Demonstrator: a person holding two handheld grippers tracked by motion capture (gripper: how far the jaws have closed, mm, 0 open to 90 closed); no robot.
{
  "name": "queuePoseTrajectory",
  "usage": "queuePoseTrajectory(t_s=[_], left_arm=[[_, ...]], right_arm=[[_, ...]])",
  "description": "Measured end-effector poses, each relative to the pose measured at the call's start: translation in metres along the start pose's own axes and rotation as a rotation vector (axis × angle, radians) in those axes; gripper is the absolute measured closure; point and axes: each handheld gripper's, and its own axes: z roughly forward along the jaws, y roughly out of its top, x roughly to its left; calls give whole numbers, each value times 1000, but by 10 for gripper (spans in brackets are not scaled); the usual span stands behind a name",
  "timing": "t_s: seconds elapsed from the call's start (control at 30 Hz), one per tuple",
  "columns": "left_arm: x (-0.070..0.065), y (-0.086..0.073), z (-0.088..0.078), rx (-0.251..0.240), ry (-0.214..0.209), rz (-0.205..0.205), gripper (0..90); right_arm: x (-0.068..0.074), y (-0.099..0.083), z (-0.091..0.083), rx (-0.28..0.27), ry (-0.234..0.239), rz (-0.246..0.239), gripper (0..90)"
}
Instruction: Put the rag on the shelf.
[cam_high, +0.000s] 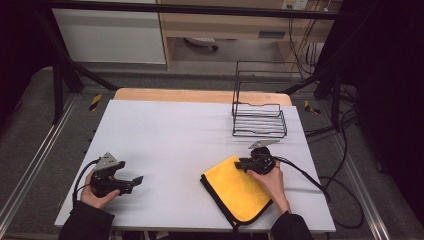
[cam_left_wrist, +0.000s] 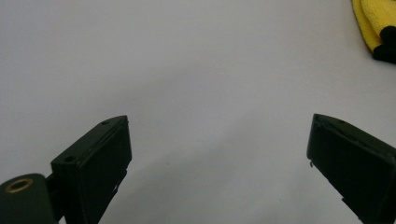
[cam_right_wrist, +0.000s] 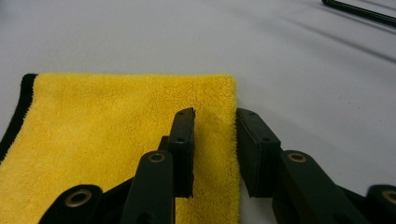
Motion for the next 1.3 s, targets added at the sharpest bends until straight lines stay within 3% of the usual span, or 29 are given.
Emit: queuePoseTrajectory(t_s=[0.13,0.3,0.47,0.63,0.97,1.17,1.3], left_arm=[[0,0,0,3,-2,2,66],[0,0,0,4,-3,3,68],[0,0,0,4,-3,4,69],[-1,0,0,3,-2,4,70],[-1,0,0,3,-1,3,71],[-1,0,0,3,0,3,71],[-1,0,0,4,2,2,72]], right_arm=[[0,0,0,7,6,25,693],[0,1,-1,10,24,31,797],[0,1,-1,8,26,42,835],[1,3,-7,-27,17,52,846],[-2,3,-18,-40,-67,59,849],[-13,-3,-27,-63,-124,110,848],[-18,-9,-35,-72,-180,120,847]])
